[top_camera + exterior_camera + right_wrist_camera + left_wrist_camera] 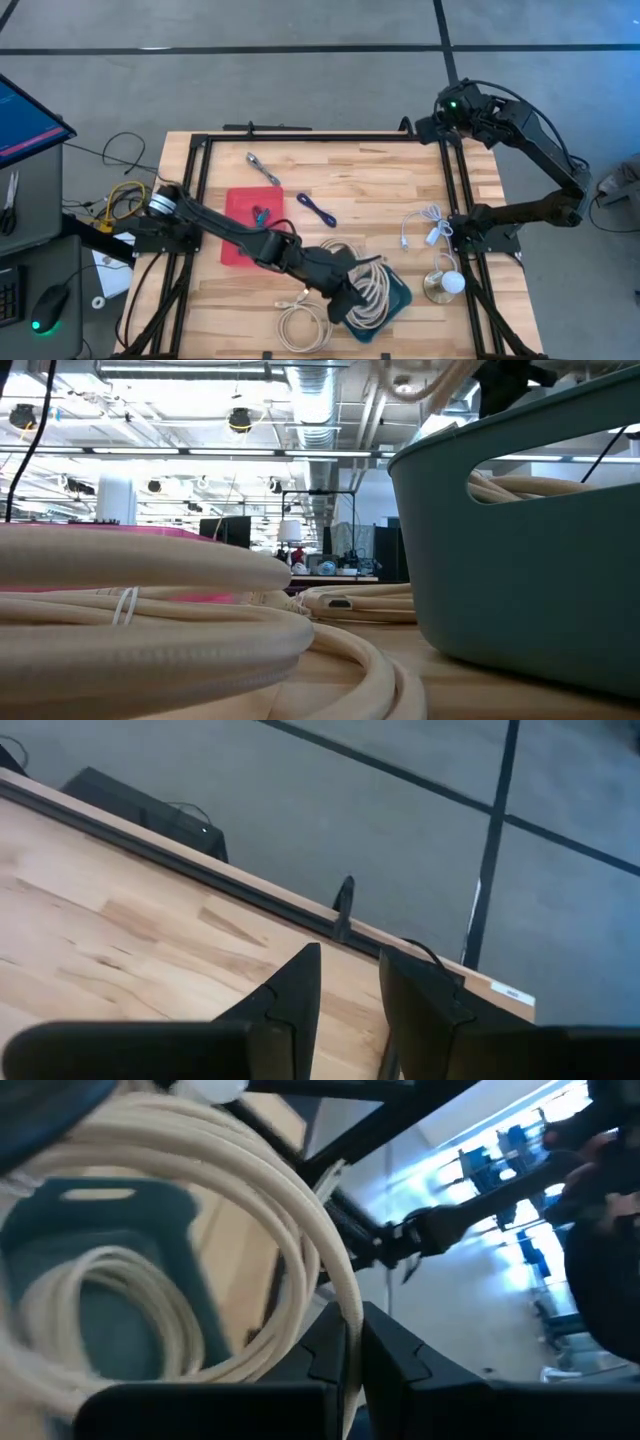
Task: Pick & Place USB Port
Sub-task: Put the white HDMI cable into the blue bin
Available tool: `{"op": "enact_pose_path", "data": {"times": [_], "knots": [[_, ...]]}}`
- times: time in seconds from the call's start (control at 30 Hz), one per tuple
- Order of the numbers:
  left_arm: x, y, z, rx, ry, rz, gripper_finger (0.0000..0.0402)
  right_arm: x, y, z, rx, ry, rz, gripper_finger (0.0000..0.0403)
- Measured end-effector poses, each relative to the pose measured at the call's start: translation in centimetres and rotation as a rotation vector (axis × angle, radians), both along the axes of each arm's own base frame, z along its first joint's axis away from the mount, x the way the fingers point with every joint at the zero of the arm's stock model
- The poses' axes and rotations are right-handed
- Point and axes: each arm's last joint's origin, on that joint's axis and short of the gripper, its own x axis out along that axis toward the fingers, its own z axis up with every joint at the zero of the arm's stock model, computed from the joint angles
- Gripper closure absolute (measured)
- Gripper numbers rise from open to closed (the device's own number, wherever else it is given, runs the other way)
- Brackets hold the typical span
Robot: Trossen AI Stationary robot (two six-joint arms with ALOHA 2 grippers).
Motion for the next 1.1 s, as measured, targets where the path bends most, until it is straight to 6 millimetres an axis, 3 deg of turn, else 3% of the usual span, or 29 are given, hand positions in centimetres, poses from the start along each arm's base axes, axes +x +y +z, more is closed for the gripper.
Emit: {"op": "enact_pose_path", "data": {"times": [0.17, 0.57, 0.73, 0.87, 1.0, 1.1], "knots": [[1.4, -0.2, -0.3, -0.067, -0.091, -0.032, 0.0387, 0.4, -0.2, 0.1, 0.002, -0.034, 0.016, 0.0305], [3.3, 0.0, -4.1, -0.166, 0.034, -0.103, 0.0387, 0.4, -0.2, 0.0, 0.005, -0.03, 0.016, 0.0305], [3.7, 0.9, -4.0, -0.146, 0.017, -0.106, 0.0387, 0.4, -0.2, 0.0, 0.005, -0.029, 0.017, 0.0305], [4.3, 2.8, -4.1, -0.121, 0.001, -0.096, 0.0387, 0.4, -0.2, 0.0, 0.005, -0.029, 0.018, 0.0305], [5.0, 4.6, -4.7, -0.124, 0.017, -0.078, 0.0387, 0.4, -0.2, 0.0, 0.005, -0.029, 0.018, 0.0305], [4.9, 4.8, -5.4, -0.145, 0.05, -0.084, 0.0387, 0.4, -0.2, 0.0, 0.005, -0.029, 0.018, 0.0305]]}}
